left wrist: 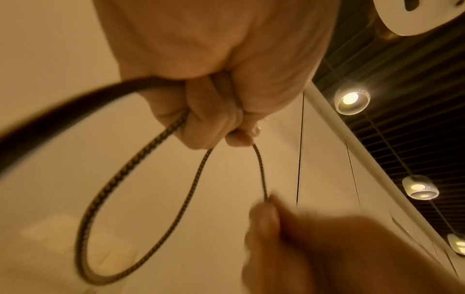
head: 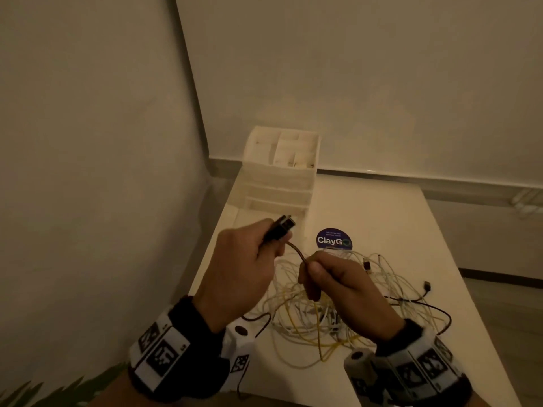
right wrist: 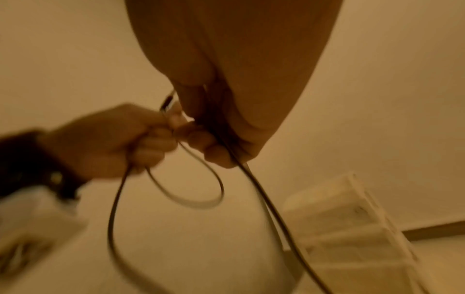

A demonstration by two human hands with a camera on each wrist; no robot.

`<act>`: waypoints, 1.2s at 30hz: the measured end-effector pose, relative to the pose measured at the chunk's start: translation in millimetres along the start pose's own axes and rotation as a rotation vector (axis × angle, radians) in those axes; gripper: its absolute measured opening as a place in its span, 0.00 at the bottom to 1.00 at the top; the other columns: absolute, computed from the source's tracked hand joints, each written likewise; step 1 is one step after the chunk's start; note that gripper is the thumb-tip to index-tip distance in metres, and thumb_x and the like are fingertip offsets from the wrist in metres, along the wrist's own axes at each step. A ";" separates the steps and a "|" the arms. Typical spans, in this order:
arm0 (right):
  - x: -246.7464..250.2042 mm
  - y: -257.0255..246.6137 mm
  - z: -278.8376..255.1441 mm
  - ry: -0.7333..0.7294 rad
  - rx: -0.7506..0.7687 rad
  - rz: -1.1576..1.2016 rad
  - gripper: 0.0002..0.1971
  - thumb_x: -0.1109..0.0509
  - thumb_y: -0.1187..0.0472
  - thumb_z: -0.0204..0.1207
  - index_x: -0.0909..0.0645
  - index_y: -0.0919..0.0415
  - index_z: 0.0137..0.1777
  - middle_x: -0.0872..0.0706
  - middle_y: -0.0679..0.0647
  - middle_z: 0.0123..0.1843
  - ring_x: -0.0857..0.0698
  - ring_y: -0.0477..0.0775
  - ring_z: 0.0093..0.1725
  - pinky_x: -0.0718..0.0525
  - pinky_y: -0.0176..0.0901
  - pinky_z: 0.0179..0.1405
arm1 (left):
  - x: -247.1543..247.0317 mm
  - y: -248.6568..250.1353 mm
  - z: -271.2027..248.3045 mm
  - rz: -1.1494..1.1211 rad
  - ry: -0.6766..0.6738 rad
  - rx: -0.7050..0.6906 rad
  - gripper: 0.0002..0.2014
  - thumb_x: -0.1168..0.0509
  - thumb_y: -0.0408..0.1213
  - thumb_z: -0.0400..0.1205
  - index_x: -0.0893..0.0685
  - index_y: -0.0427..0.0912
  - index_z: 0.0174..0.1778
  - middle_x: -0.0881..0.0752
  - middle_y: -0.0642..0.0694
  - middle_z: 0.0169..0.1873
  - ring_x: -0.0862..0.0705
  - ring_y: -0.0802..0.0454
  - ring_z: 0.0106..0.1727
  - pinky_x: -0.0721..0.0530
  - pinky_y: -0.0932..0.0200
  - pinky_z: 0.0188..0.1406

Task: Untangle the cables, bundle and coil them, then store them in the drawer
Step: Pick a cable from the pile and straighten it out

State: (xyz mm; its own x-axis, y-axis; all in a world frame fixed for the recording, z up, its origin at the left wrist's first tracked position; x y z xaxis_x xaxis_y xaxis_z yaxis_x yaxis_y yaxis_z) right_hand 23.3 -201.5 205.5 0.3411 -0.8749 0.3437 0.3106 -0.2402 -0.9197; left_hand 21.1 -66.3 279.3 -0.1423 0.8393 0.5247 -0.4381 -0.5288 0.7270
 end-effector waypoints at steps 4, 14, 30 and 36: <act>-21.0 62.0 -0.9 0.078 -0.055 -0.144 0.18 0.46 0.45 0.83 0.27 0.55 0.37 0.23 0.51 0.29 0.25 0.46 0.30 0.25 0.46 0.33 | 61.3 0.9 16.4 -0.020 0.275 -0.024 0.16 0.39 0.48 0.84 0.21 0.50 0.31 0.21 0.63 0.21 0.25 0.64 0.21 0.33 0.73 0.24; -2.6 152.0 32.4 0.195 -0.267 -0.341 0.16 0.43 0.59 0.86 0.27 0.50 0.34 0.20 0.48 0.28 0.23 0.48 0.30 0.25 0.46 0.36 | 142.6 -3.3 -33.6 -0.125 0.431 -0.005 0.14 0.41 0.50 0.83 0.19 0.50 0.33 0.23 0.51 0.21 0.32 0.53 0.18 0.33 0.62 0.18; -1.1 29.4 57.5 -0.106 0.007 -0.164 0.08 0.31 0.63 0.80 0.10 0.62 0.44 0.10 0.42 0.38 0.13 0.38 0.39 0.20 0.29 0.41 | 55.0 -9.1 -12.3 0.133 0.166 0.138 0.18 0.37 0.64 0.77 0.14 0.53 0.37 0.17 0.55 0.23 0.19 0.57 0.27 0.22 0.65 0.26; 29.1 24.3 55.7 0.094 0.052 0.004 0.08 0.32 0.68 0.80 0.11 0.65 0.49 0.10 0.50 0.38 0.19 0.42 0.34 0.21 0.33 0.36 | -35.4 -39.2 -4.3 0.215 -0.140 0.192 0.18 0.35 0.53 0.81 0.22 0.45 0.31 0.24 0.49 0.22 0.25 0.51 0.29 0.34 0.65 0.23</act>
State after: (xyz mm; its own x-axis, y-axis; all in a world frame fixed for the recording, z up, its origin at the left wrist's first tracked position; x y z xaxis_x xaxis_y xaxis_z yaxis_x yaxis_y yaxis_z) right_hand 90.2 -209.4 203.7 0.2583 -0.9122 0.3180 0.3558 -0.2162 -0.9092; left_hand 39.5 -74.8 230.2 -0.0837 0.6873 0.7215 -0.2343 -0.7174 0.6561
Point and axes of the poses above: each hand's wrist, its own z-axis towards the middle knuckle, its own x-axis out of the back of the hand, y = z × x, the point moved 9 cm from there along z, towards the middle knuckle
